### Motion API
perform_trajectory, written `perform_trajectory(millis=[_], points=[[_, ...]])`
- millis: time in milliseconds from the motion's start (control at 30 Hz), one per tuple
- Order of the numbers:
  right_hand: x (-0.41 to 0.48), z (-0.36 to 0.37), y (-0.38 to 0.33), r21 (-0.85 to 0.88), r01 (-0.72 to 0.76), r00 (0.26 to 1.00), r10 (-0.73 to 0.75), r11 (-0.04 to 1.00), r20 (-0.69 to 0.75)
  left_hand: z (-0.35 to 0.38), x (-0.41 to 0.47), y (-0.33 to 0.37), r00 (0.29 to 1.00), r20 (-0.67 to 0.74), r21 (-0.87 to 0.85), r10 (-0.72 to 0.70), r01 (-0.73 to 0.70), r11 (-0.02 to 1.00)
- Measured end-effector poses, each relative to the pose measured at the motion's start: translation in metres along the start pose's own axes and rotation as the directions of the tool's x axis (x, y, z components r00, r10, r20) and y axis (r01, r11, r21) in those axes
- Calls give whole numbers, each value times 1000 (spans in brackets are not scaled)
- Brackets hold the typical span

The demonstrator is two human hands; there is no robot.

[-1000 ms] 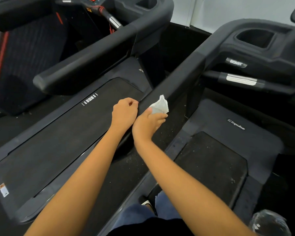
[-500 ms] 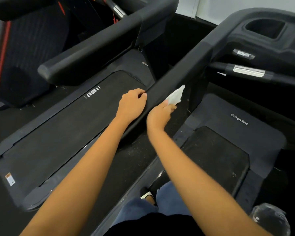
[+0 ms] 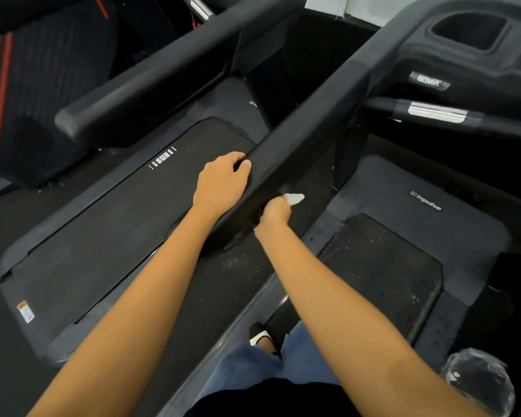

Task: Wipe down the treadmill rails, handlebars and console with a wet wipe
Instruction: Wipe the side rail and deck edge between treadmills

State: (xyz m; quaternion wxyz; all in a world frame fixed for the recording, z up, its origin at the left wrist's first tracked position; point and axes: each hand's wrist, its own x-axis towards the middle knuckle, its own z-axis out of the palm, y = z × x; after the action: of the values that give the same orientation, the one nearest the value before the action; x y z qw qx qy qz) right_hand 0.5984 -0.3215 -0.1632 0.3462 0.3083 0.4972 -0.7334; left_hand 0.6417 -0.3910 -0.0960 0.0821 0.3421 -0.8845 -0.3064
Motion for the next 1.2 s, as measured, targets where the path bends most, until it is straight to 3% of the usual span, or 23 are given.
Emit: perform_trajectory(millis=[100,267,467,633,733,833,1000,1133,1200], points=[[-31,3,25,-94,68,992,-78,993,-104,1,-1,2,1000,-14,2,0,0,1000],[-57,-5,41,-132,136,991,-136,982,14,0,-5,6,1000,-17,10,12,-12,1000],[-16,-4,5,-217,212,971,-230,953,-59,-4,-8,7,1000,17,16,7,-7,1000],[-65,-11,61,-366,297,943,-330,882,-31,-4,-9,8,1000,-7,25,22,-21,999],[-93,-20,75,-352,275,961,-264,895,79,-5,-10,9,1000,-12,27,26,-26,999],[-77,-20,52,-198,256,967,-249,946,59,-7,-12,10,1000,-5,26,17,-17,1000],[-29,-14,14,-263,288,955,-297,921,4,-8,-14,10,1000,0,19,23,-23,1000],[-67,-22,58,-345,310,945,-326,886,14,-7,-14,10,999,-22,15,34,-33,999],[-97,-30,84,-342,296,955,-281,892,95,-6,-13,9,999,-25,21,40,-39,999]])
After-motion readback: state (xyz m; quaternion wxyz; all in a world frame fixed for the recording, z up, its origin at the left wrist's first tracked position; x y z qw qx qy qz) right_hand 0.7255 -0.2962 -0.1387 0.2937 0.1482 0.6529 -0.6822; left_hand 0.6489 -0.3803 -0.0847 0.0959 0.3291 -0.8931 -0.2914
